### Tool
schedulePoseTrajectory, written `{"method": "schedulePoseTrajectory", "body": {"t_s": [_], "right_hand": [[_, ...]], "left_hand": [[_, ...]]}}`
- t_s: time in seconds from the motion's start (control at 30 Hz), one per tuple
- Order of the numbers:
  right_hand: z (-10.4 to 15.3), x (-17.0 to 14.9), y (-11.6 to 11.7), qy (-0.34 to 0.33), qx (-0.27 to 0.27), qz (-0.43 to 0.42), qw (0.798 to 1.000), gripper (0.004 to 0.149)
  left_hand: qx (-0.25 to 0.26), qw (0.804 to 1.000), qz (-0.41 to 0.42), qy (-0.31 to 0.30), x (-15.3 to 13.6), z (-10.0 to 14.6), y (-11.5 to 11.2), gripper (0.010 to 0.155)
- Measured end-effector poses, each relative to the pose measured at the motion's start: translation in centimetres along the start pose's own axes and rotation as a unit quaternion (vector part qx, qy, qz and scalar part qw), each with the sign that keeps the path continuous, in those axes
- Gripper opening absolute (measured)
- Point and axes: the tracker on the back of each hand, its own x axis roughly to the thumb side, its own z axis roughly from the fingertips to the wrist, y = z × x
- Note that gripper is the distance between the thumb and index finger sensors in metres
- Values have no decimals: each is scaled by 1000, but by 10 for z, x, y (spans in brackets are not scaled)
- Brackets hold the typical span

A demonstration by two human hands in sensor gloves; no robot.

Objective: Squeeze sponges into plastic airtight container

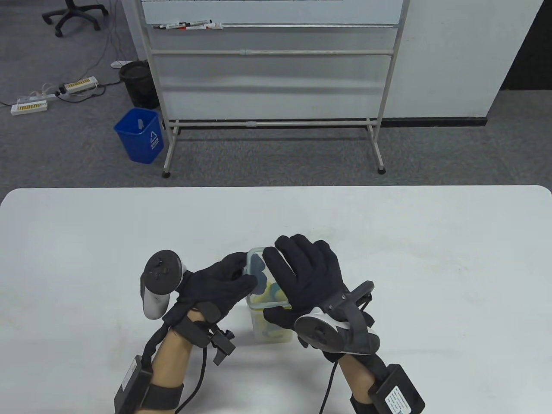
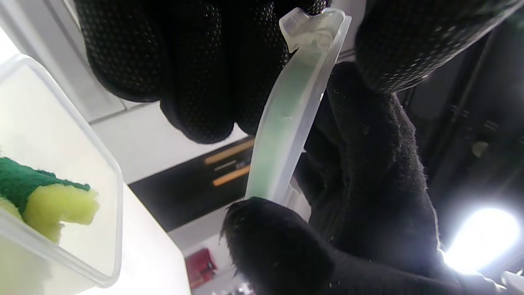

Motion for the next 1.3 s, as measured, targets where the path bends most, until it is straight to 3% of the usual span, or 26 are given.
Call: {"method": "schedulePoseTrajectory", "body": {"t_s": [0.1, 0.2, 0.33, 0.5, 0.67, 0.7, 0.77, 0.9, 1.0, 1.3], "right_hand": [[0, 4, 3, -6, -3, 24, 1000, 111], [-2, 1, 3, 6, 23, -5, 1000, 110], [-1, -26, -6, 50, 13, -122, 991, 103], [11, -78, -3, 191, -3, -261, 946, 86], [15, -96, 18, 250, 72, -434, 863, 80], [14, -95, 21, 252, 79, -446, 855, 78], [13, -92, 26, 260, 97, -445, 852, 75], [12, -92, 31, 286, 80, -398, 868, 62], [13, -94, 37, 303, 86, -421, 850, 60], [17, -99, 64, 334, 151, -429, 825, 66]], "left_hand": [[0, 1000, -13, 7, -2, 0, 2, 56], [12, 1000, 9, 7, -5, 0, 4, 53], [25, 999, 28, 0, -9, 0, 7, 52], [22, 999, 45, -2, -10, 0, 8, 53], [27, 997, 65, 15, -18, -2, 1, 53], [31, 997, 68, 23, -21, -2, 0, 54], [42, 996, 73, 40, -25, -2, -2, 55], [41, 994, 82, 51, -30, -2, -2, 57], [56, 995, 44, 71, -29, 0, 2, 58], [101, 981, -116, 114, -31, 2, 9, 64]]}}
